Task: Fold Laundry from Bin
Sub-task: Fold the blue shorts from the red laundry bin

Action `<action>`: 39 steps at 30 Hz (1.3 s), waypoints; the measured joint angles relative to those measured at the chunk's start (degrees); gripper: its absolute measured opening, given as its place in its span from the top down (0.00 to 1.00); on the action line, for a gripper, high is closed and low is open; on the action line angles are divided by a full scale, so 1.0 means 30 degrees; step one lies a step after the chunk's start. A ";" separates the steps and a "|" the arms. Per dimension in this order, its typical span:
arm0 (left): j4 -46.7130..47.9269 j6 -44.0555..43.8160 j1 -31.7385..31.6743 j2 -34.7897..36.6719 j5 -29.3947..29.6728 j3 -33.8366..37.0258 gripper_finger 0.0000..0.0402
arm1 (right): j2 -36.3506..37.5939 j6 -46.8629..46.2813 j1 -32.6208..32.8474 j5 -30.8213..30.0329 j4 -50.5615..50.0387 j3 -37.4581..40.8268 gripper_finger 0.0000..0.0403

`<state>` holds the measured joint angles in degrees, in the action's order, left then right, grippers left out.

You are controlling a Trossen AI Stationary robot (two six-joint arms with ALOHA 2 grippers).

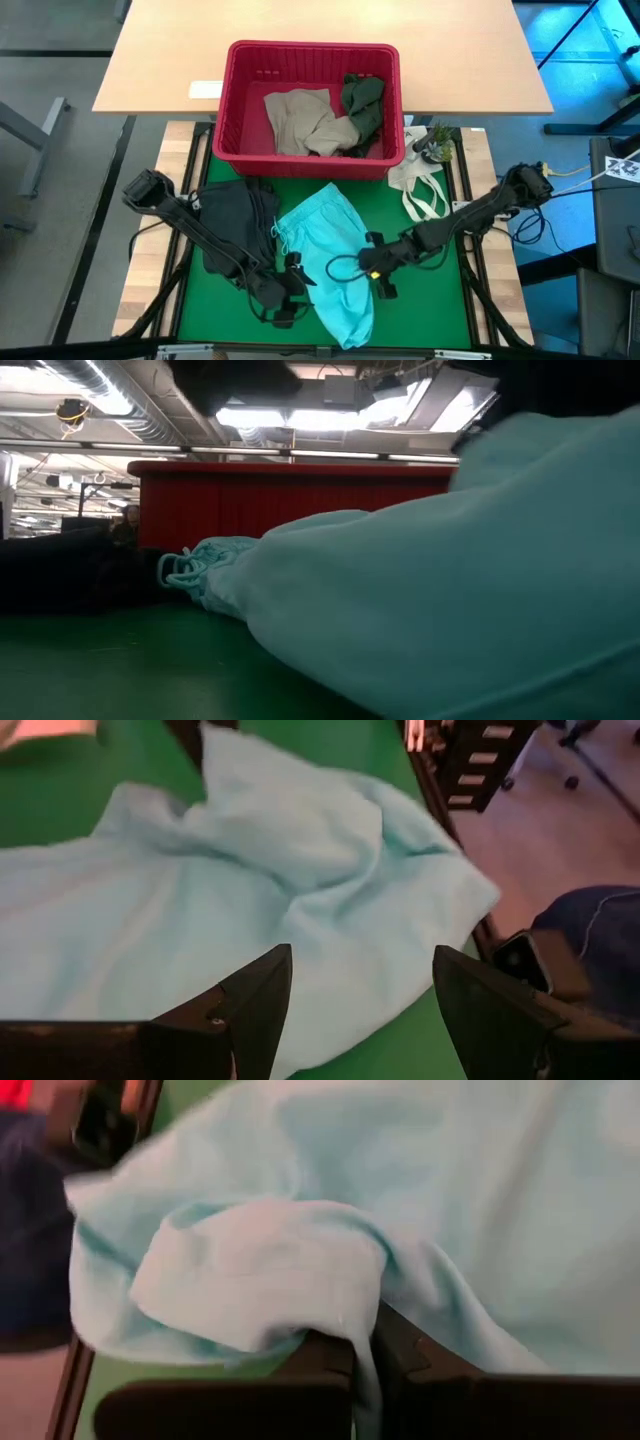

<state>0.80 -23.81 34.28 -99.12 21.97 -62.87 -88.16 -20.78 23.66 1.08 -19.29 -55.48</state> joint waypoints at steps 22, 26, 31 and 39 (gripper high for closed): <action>0.0050 0.0660 0.0000 0.0611 -0.0037 0.0000 0.41 | 0.0087 0.0017 -0.5385 0.0000 0.3963 -0.0015 0.99; 0.0065 0.0716 0.0007 0.1086 -0.0062 0.0000 0.41 | 0.0051 0.0033 -0.6320 0.0004 0.4969 -0.0015 0.98; 0.0140 0.1264 0.0080 0.1941 0.0040 0.0000 0.41 | 0.0051 0.0575 -0.7432 -0.0370 0.5611 -0.0022 0.99; 0.0603 0.1972 0.0102 0.2715 0.0540 0.0000 0.41 | -0.0387 0.1096 -0.8886 -0.0845 0.5737 -0.0036 0.98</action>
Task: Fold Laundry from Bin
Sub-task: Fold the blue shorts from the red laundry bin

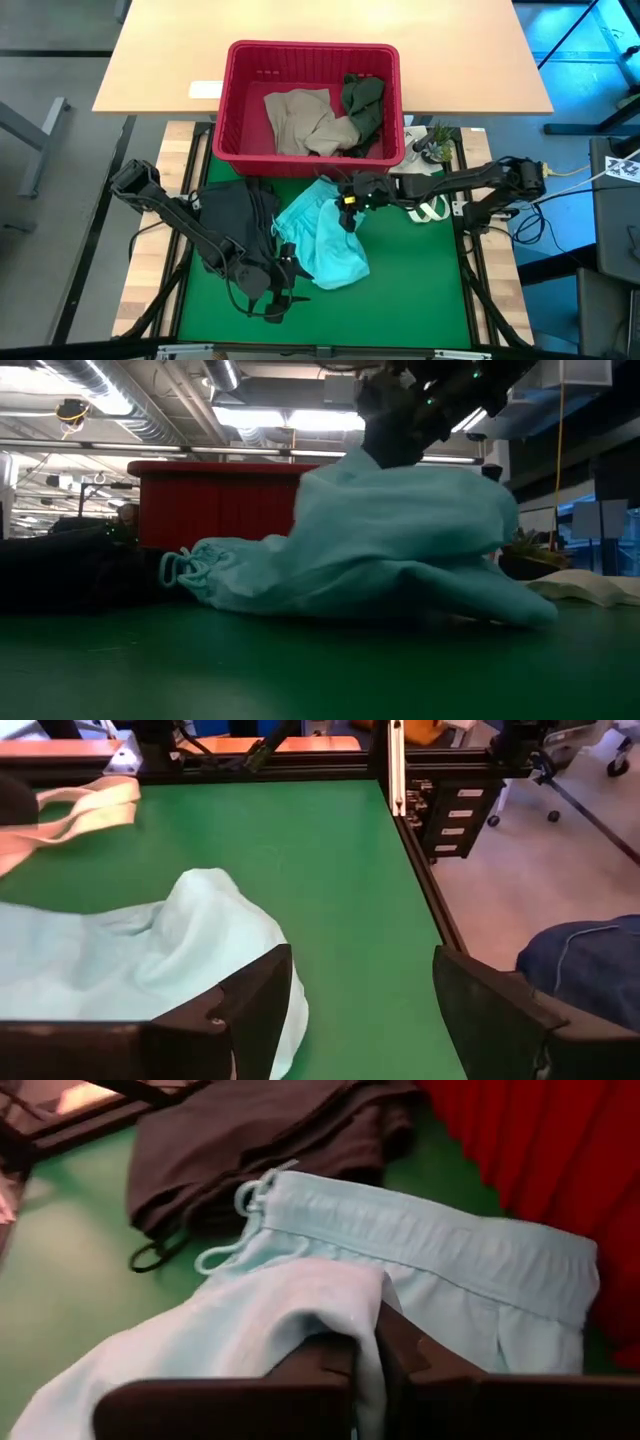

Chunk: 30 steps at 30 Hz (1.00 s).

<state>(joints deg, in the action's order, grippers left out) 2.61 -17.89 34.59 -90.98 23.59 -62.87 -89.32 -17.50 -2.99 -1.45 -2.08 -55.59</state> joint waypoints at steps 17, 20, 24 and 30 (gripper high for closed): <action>0.0314 0.0168 -0.0022 0.0000 0.0338 0.0000 0.41 | -0.3333 0.2506 -0.0708 -0.3234 0.3658 0.0000 0.97; 0.0320 0.0161 -0.0022 0.0000 0.0338 0.0000 0.41 | -0.3862 0.2504 -0.0776 -0.3355 0.4171 0.0000 0.97; 0.0394 0.0166 -0.0022 0.0000 0.0338 0.0000 0.41 | -0.4231 0.2514 -0.0768 -0.3734 0.4411 0.0000 0.94; 0.0401 0.0161 -0.0022 -0.0007 0.0343 0.0000 0.41 | -0.4276 0.2485 -0.0776 -0.3833 0.4398 0.0000 0.77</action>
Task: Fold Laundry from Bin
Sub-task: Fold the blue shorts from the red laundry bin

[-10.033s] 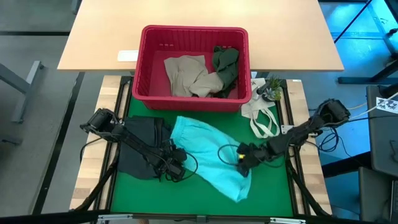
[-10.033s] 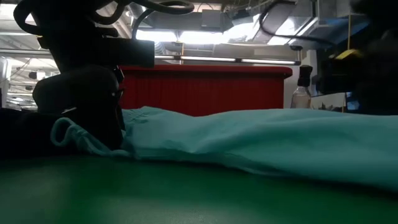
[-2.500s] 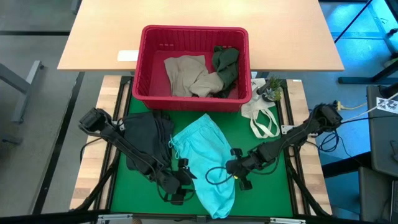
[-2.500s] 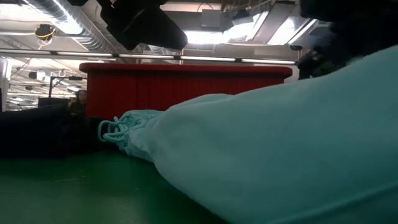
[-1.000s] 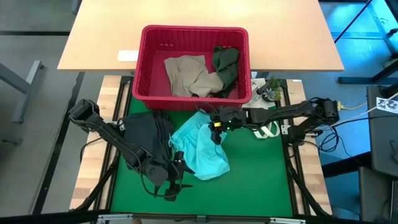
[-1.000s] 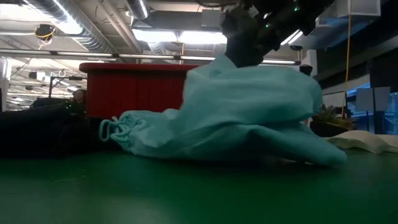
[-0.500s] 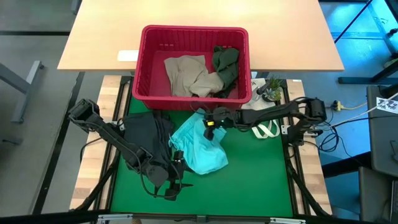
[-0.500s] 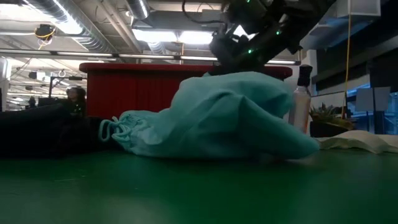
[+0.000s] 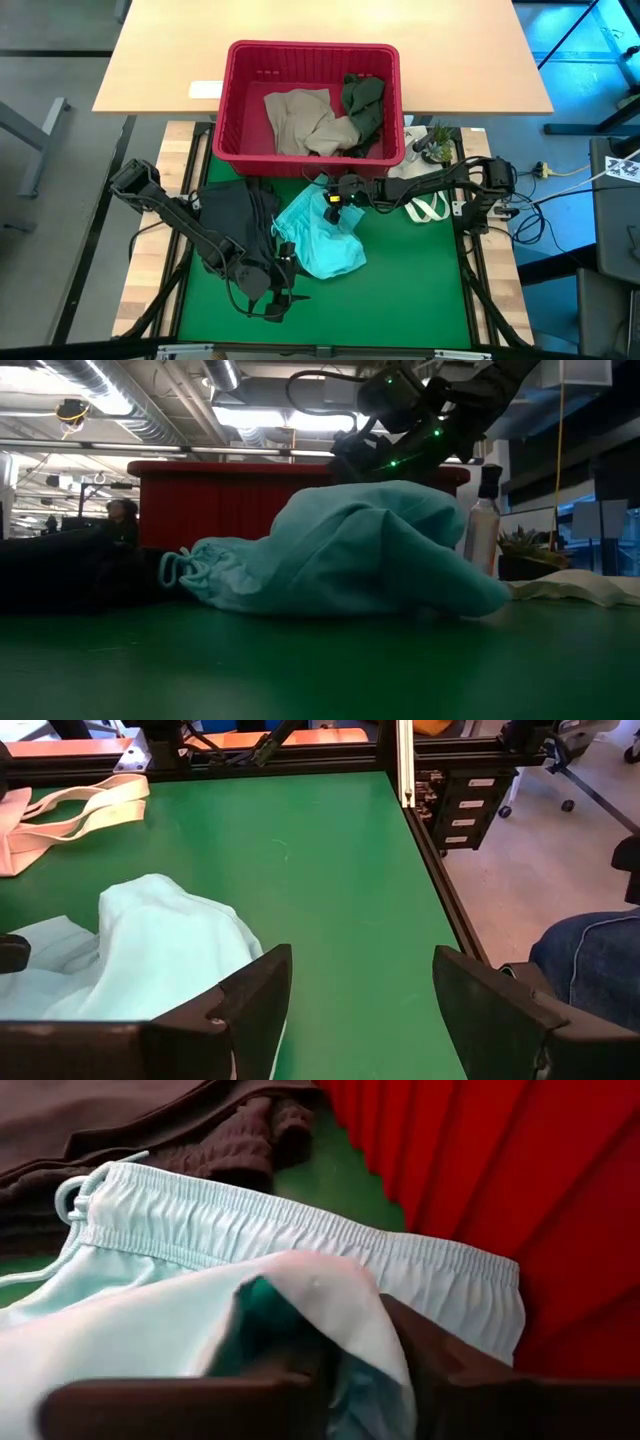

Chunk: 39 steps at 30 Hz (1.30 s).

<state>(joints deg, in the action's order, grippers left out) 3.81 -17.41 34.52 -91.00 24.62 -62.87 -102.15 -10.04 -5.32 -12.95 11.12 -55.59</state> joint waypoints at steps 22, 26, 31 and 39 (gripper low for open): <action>-0.3335 0.1005 -0.1101 -0.3159 0.0653 0.0000 0.41 | 0.2423 0.3011 0.0014 0.0380 -0.0211 0.0059 0.33; -0.3786 0.1004 -0.1260 -0.3664 0.0527 0.0000 0.41 | 0.2430 0.3081 0.0106 0.0681 -0.0128 0.0000 0.33; -0.3803 0.0997 -0.1247 -0.3759 0.0461 0.0000 0.41 | 0.2367 0.3023 0.0051 0.1260 -0.0285 0.0000 0.33; -0.3810 0.0976 -0.1006 -0.3759 0.0454 0.0000 0.41 | 0.2383 0.2887 0.0034 0.1309 -0.2433 0.0000 0.33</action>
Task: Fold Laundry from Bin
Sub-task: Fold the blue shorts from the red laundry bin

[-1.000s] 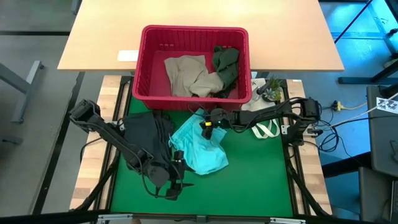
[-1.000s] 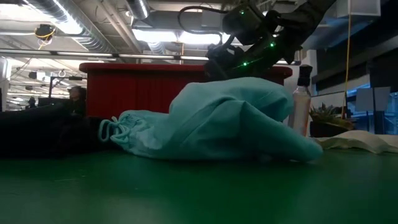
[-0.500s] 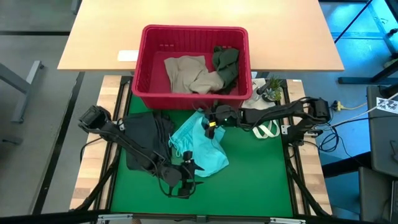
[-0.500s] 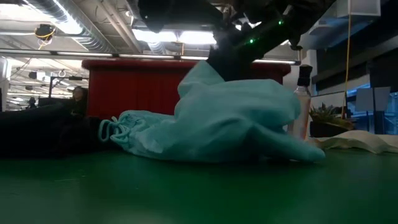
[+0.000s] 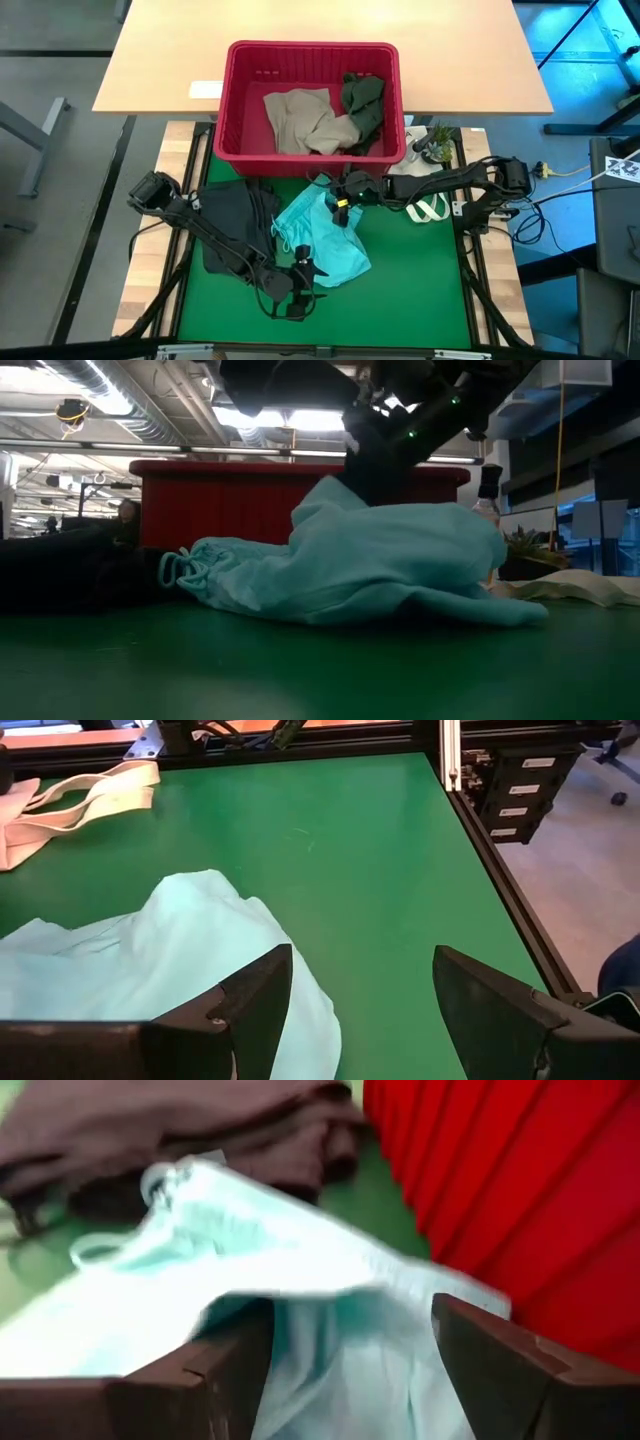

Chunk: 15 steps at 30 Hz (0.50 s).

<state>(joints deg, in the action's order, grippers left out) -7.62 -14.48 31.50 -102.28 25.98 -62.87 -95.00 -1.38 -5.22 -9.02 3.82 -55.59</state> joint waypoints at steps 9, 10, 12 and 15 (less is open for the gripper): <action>0.0004 -0.0029 0.0023 0.0000 -0.0015 0.0000 0.41 | 0.0024 -0.1098 -0.0034 -0.1030 -0.3750 0.0000 0.33; 0.0000 -0.0030 0.0023 0.0000 -0.0015 0.0000 0.41 | 0.0088 -0.1102 -0.0029 -0.1265 -0.4151 0.0000 0.33; 0.0007 -0.0028 0.0023 0.0000 -0.0015 0.0000 0.41 | 0.0440 -0.1102 -0.0033 -0.1693 -0.4997 0.0015 0.33; 0.0005 -0.0028 0.0005 0.0000 -0.0022 0.0000 0.41 | 0.1300 -0.1168 -0.0026 -0.1898 -0.6250 0.0021 0.33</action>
<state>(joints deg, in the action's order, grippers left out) -7.60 -14.57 31.52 -102.28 25.91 -62.87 -91.10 -4.89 -5.30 -14.72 -14.93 -55.53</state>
